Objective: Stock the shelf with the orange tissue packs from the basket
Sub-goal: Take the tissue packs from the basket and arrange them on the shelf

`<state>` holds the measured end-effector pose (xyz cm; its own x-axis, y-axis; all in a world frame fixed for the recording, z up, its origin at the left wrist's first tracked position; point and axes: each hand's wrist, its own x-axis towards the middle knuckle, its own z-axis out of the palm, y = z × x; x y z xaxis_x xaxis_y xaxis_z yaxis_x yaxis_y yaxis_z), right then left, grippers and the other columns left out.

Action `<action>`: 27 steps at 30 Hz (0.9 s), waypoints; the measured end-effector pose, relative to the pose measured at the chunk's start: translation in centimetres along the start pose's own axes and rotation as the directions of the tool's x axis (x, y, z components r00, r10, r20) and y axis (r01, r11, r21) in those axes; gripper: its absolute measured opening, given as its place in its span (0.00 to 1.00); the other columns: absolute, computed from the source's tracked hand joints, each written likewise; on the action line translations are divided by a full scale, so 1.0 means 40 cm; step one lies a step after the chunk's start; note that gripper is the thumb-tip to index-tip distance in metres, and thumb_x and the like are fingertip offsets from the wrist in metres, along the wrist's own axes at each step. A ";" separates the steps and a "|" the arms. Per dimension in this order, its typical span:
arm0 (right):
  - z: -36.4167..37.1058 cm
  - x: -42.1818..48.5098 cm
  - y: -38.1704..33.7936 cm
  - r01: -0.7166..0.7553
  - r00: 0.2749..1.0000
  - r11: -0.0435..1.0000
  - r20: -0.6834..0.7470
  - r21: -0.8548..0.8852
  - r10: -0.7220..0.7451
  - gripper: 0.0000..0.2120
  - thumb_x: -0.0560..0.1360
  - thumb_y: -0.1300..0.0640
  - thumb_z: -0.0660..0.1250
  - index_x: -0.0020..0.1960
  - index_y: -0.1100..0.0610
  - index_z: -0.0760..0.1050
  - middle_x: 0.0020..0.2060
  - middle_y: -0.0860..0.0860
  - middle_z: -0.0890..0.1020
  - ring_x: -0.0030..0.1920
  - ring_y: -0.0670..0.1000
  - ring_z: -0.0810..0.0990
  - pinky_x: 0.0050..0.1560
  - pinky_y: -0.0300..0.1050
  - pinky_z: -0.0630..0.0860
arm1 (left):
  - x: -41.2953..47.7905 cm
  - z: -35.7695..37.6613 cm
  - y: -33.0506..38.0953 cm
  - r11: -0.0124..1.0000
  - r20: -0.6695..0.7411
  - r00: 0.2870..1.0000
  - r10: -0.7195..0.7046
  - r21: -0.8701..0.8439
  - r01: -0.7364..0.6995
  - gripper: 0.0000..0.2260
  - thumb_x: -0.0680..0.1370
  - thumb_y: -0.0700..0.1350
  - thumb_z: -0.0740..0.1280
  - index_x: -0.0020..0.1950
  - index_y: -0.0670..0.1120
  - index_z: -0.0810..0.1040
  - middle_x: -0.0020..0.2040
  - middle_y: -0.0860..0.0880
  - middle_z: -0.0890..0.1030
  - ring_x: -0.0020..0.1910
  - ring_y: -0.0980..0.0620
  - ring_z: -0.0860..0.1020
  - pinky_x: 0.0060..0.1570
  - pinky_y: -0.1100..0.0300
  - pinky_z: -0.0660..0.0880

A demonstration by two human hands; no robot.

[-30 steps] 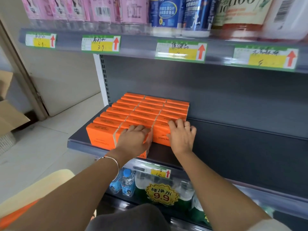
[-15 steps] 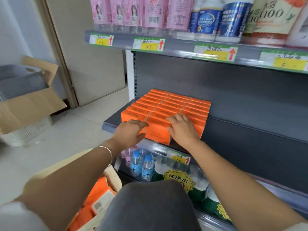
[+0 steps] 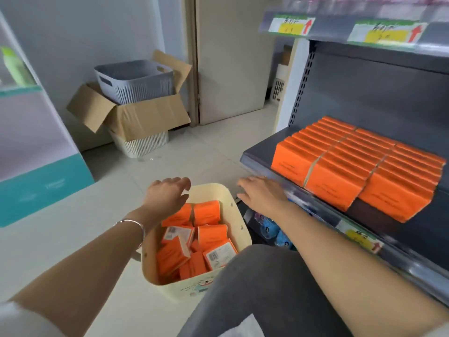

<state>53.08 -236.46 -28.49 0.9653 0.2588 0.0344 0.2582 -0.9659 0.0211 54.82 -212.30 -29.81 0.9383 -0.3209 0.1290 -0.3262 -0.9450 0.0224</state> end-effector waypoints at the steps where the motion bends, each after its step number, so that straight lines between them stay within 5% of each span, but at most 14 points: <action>1: 0.023 0.021 -0.011 0.019 0.999 1.000 0.051 0.022 -0.020 0.16 0.80 0.48 0.58 0.65 0.52 0.69 0.61 0.53 0.77 0.61 0.57 0.74 0.52 0.49 0.72 | -0.003 0.025 -0.019 1.000 0.029 0.999 -0.027 0.000 0.027 0.11 0.80 0.50 0.59 0.61 0.51 0.71 0.55 0.51 0.79 0.55 0.49 0.76 0.52 0.57 0.70; 7: 0.219 0.162 -0.034 0.112 0.910 0.981 0.379 0.160 -0.166 0.16 0.78 0.50 0.60 0.65 0.51 0.71 0.58 0.53 0.77 0.58 0.57 0.76 0.49 0.48 0.72 | 0.006 0.204 -0.093 0.977 0.275 0.946 -0.169 -0.077 0.197 0.14 0.80 0.48 0.57 0.66 0.53 0.69 0.62 0.50 0.76 0.61 0.47 0.74 0.56 0.58 0.70; 13: 0.444 0.276 -0.049 0.098 0.827 0.970 0.524 0.223 -0.203 0.16 0.78 0.53 0.61 0.66 0.51 0.69 0.59 0.55 0.75 0.59 0.57 0.75 0.49 0.48 0.71 | 0.044 0.395 -0.145 0.962 0.509 0.840 -0.190 -0.074 0.262 0.18 0.79 0.48 0.58 0.69 0.57 0.67 0.70 0.56 0.70 0.66 0.50 0.70 0.66 0.50 0.66; 20: 0.656 0.331 -0.093 0.114 0.834 0.982 0.523 0.150 -0.177 0.32 0.74 0.52 0.68 0.73 0.47 0.57 0.63 0.53 0.71 0.65 0.58 0.69 0.62 0.54 0.67 | 0.076 0.544 -0.182 0.965 0.640 0.757 -0.130 -0.093 0.244 0.20 0.78 0.46 0.60 0.71 0.56 0.65 0.71 0.52 0.67 0.67 0.49 0.68 0.62 0.52 0.70; 27: 0.727 0.295 -0.112 0.132 0.875 0.991 0.471 -0.006 -0.113 0.28 0.74 0.54 0.68 0.71 0.52 0.61 0.62 0.54 0.70 0.63 0.57 0.68 0.59 0.52 0.67 | 0.079 0.664 -0.192 0.961 0.758 0.645 -0.098 -0.097 0.260 0.29 0.77 0.41 0.61 0.76 0.50 0.54 0.74 0.46 0.62 0.73 0.45 0.60 0.69 0.47 0.65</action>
<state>64.45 -229.39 -57.24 0.8333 0.3304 -0.4433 0.3829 -0.9232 0.0317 63.33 -207.75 -55.90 0.7241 -0.1618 -0.6705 -0.0803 -0.9853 0.1511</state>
